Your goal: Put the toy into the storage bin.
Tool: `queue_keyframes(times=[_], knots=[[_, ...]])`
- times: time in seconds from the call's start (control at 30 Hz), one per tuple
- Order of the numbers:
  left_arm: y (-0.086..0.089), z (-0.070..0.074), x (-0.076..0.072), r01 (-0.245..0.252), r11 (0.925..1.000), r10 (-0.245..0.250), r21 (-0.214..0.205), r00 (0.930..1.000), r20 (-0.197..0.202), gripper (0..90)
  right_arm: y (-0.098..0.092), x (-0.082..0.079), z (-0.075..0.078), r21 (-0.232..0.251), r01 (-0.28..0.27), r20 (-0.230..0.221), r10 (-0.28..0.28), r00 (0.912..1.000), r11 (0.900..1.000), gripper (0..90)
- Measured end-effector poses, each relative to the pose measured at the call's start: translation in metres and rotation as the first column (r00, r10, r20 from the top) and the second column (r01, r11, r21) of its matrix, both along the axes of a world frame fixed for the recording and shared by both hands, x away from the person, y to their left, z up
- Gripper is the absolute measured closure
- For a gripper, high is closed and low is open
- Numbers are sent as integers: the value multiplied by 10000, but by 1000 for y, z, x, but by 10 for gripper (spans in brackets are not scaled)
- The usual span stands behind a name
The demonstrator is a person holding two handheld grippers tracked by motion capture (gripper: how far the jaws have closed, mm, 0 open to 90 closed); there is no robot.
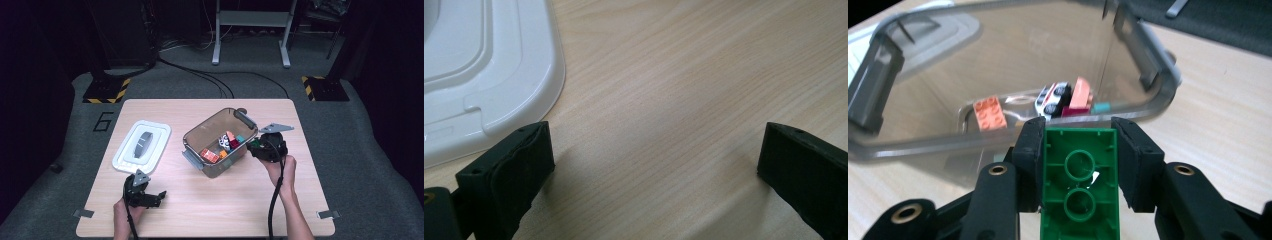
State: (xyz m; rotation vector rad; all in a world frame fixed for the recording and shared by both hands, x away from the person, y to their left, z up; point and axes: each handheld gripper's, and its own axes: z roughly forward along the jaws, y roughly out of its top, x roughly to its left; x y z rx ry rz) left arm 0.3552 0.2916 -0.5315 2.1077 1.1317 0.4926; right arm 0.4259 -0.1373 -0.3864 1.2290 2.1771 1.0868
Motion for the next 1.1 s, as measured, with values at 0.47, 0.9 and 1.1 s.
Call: queue_keyframes(times=[0.47, 0.9, 1.1], knots=[[0, 0, 0, 0, 10000, 0, 0, 10000, 2, 15, 6, 42, 26, 532, -307, 687, 270, 9973, 9981, 588], [0, 0, 0, 0, 10000, 0, -2, 10000, 3, 15, 17, 79, 2, 448, -673, 372, 656, 9972, 9967, 587], [0, 0, 0, -1, 10000, 1, -1, 10000, 1, 15, 16, 81, -4, -6, -793, 493, 793, 9956, 9968, 586]])
